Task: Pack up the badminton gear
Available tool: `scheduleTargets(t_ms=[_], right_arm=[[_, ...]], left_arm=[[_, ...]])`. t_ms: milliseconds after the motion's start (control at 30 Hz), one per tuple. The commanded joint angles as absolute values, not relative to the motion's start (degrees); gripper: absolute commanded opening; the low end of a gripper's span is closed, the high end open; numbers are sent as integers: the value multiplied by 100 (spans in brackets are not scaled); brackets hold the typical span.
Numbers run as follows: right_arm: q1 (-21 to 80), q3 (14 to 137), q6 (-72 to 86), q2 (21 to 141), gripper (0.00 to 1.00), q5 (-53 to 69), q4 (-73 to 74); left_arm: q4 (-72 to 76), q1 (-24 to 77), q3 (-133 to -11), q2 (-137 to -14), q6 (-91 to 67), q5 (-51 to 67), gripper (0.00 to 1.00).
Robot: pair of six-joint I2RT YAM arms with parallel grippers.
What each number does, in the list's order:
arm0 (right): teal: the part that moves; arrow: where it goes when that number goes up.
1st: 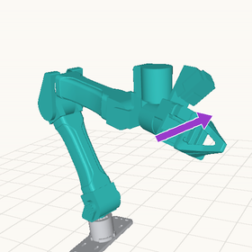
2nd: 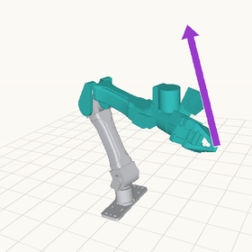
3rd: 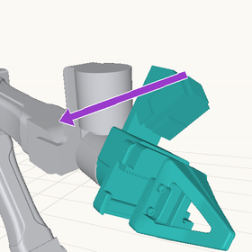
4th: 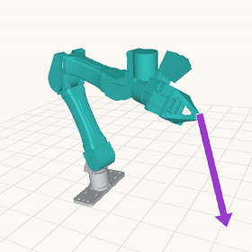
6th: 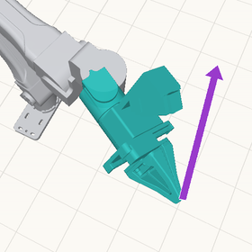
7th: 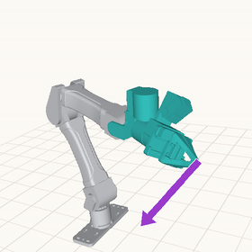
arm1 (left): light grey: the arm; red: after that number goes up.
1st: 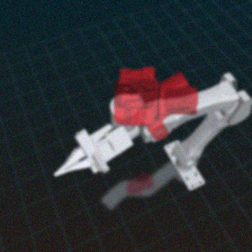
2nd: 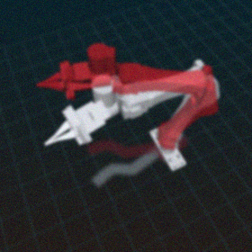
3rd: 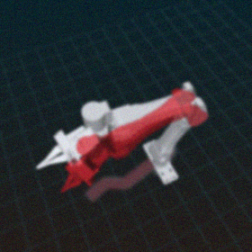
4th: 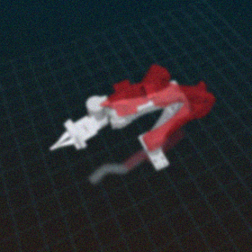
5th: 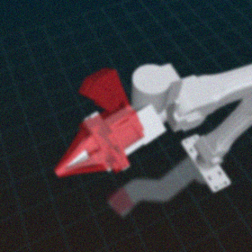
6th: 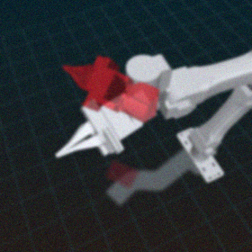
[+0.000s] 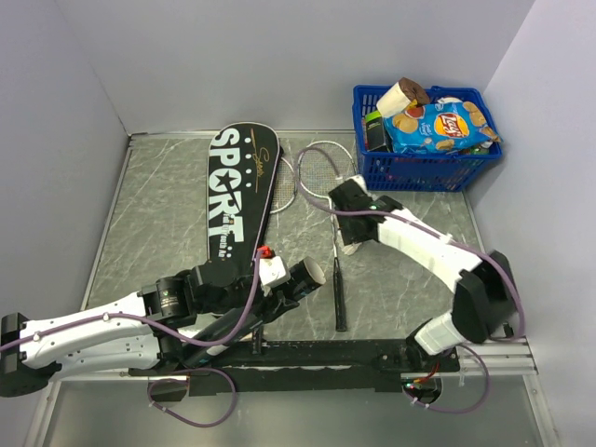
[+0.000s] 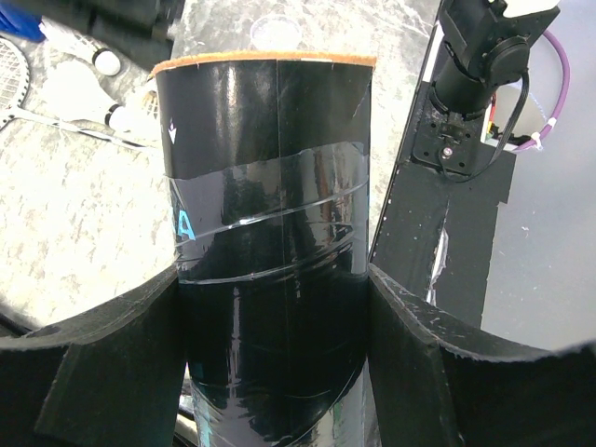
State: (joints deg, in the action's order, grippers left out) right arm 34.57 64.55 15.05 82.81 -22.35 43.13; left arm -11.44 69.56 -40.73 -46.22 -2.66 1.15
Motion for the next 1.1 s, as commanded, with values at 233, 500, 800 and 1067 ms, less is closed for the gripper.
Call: scheduleTargets(t_ms=[233, 500, 800, 1067], right_arm=[[3929, 7470, 765, 9579, 58, -2935, 4526], [3981, 7444, 844, 10010, 58, -3313, 4500], [4008, 7383, 888, 10336, 58, -3533, 4395], [4017, 7427, 844, 10608, 54, -3876, 4307]], left_arm=[[-984, 7049, -4219, -4474, -343, 18, 48], [-984, 7084, -4219, -4447, -325, 18, 48], [-1011, 7102, -4227, -4482, -308, 18, 48], [-1020, 7110, -4201, -4474, -308, 18, 48]])
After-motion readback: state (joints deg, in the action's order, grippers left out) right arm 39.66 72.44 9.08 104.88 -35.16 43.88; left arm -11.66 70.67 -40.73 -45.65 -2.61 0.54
